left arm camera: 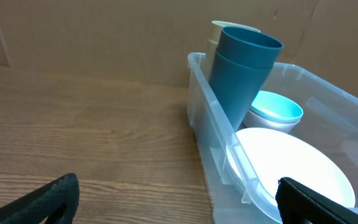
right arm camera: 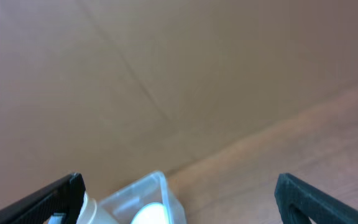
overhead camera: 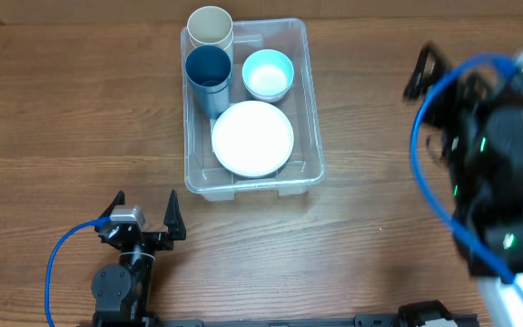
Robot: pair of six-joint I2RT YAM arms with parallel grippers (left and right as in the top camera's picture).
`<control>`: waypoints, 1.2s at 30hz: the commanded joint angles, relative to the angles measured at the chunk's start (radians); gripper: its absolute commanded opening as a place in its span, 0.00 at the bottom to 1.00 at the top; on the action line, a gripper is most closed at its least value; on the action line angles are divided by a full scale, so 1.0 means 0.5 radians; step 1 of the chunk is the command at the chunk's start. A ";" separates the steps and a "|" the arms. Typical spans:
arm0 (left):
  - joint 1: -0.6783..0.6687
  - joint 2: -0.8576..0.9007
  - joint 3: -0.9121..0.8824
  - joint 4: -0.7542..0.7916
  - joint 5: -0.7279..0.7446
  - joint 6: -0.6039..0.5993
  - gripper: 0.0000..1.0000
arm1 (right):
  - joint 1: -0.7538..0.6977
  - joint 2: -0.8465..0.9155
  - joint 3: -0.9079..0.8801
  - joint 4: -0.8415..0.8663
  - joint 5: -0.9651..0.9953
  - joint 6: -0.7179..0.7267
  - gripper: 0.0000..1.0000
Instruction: Pack container
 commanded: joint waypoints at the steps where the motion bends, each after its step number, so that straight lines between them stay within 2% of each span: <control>1: 0.020 -0.020 -0.010 0.000 -0.013 0.015 1.00 | 0.000 -0.423 -0.483 0.281 -0.130 -0.328 1.00; 5: 0.020 -0.020 -0.010 0.000 -0.013 0.015 1.00 | -0.036 -1.043 -1.144 0.445 -0.184 -0.338 1.00; 8: 0.020 -0.020 -0.010 0.000 -0.013 0.015 1.00 | -0.060 -1.450 -1.491 0.449 -0.239 -0.337 1.00; 10: 0.020 -0.020 -0.010 0.000 -0.013 0.015 1.00 | -0.060 -1.603 -1.634 0.449 -0.236 -0.338 1.00; 16: 0.020 -0.020 -0.010 0.000 -0.013 0.015 1.00 | -0.061 -1.691 -1.930 0.449 -0.235 -0.340 1.00; 28: 0.020 -0.020 -0.010 0.000 -0.013 0.015 1.00 | -0.068 -1.791 -2.041 0.486 -0.249 -0.333 1.00; 32: 0.020 -0.020 -0.010 0.000 -0.013 0.015 1.00 | -0.068 -1.791 -2.041 0.465 -0.408 -0.698 1.00; 36: 0.020 -0.020 -0.010 0.000 -0.013 0.015 1.00 | -0.069 -1.791 -2.041 0.464 -0.393 -0.751 1.00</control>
